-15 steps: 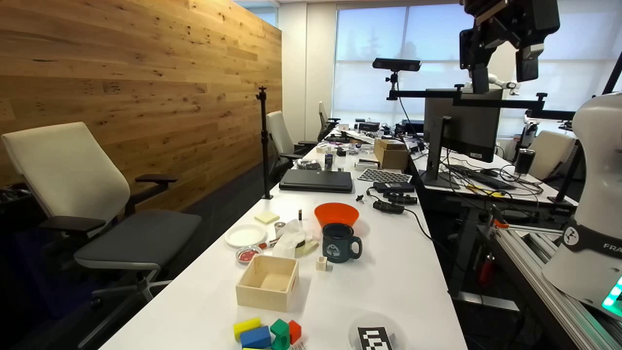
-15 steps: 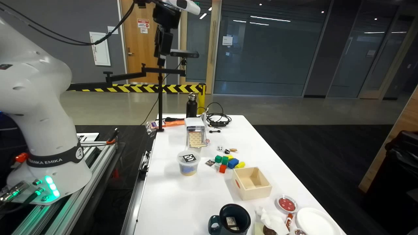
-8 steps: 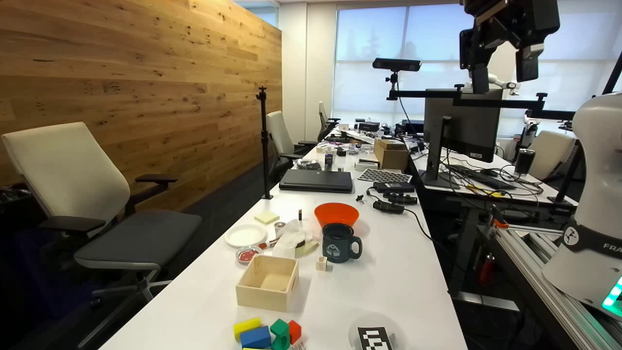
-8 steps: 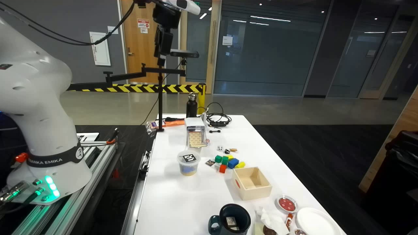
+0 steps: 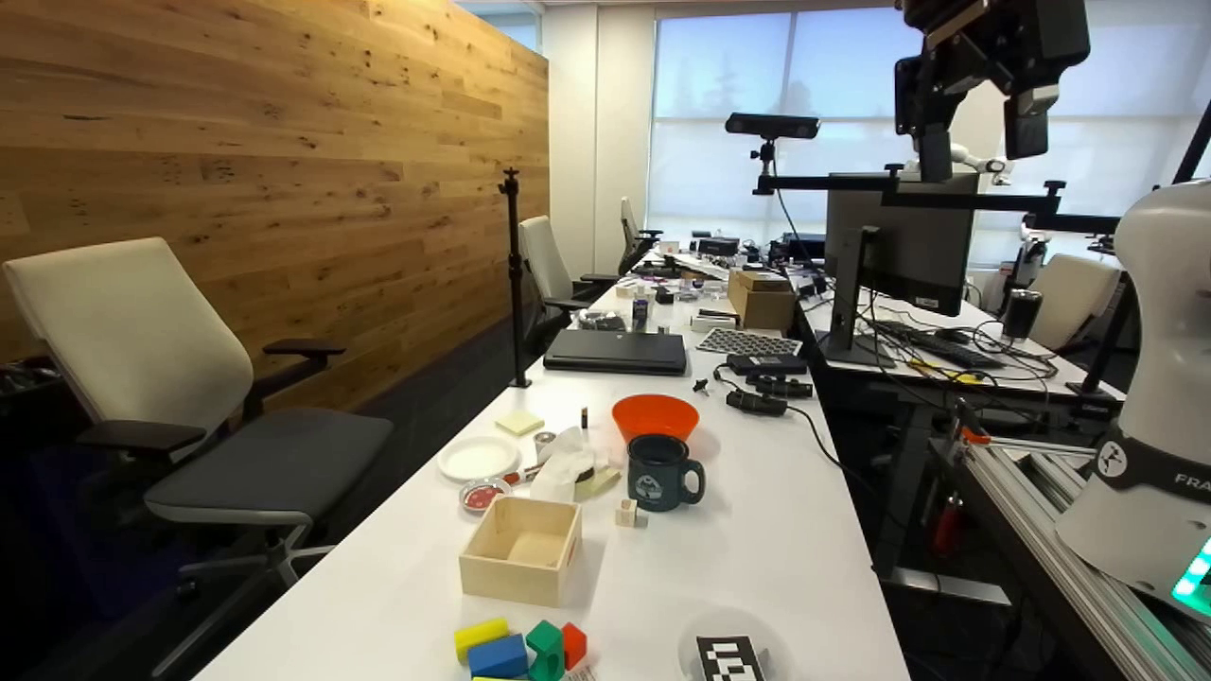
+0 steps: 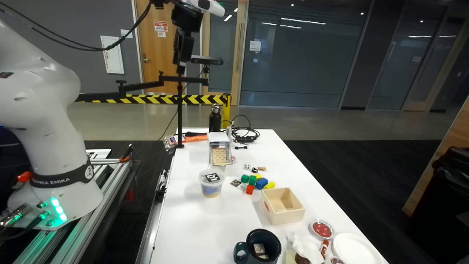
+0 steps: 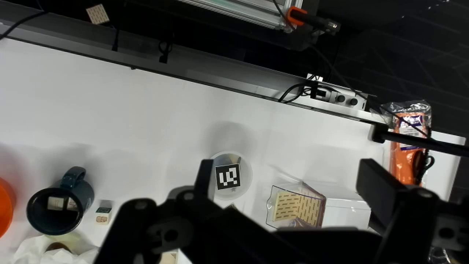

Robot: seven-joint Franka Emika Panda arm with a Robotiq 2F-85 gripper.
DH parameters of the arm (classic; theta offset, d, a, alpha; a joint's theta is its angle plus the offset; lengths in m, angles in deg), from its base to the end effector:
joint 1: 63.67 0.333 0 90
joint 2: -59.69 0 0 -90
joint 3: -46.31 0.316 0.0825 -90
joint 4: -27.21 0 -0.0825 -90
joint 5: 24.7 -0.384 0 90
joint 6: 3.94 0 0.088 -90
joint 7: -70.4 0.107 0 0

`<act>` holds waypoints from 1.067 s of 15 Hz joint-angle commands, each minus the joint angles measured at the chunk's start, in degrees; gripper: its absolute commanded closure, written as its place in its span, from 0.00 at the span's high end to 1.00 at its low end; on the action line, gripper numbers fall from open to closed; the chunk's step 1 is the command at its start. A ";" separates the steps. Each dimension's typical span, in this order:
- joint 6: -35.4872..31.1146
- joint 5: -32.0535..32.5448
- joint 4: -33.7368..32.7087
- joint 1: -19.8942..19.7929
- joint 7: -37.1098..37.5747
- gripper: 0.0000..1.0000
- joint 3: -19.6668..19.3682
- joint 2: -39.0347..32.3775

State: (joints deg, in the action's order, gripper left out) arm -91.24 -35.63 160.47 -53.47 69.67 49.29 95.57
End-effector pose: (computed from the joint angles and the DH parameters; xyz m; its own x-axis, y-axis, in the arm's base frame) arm 0.3271 0.1016 0.5502 0.9575 0.2309 -0.1730 0.2039 -0.9658 -0.1602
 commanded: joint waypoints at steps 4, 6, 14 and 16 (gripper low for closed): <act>0.26 -0.46 -0.16 -1.35 -0.59 1.00 0.98 -0.01; -0.95 -0.30 -0.49 -1.57 -0.53 1.00 1.14 -0.53; -18.67 4.10 -5.90 -2.59 -2.14 1.00 2.84 -12.04; -21.47 5.66 -7.60 -2.79 -2.41 1.00 3.05 -15.98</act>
State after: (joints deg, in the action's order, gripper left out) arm -109.99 -32.66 157.15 -55.38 68.44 51.65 85.87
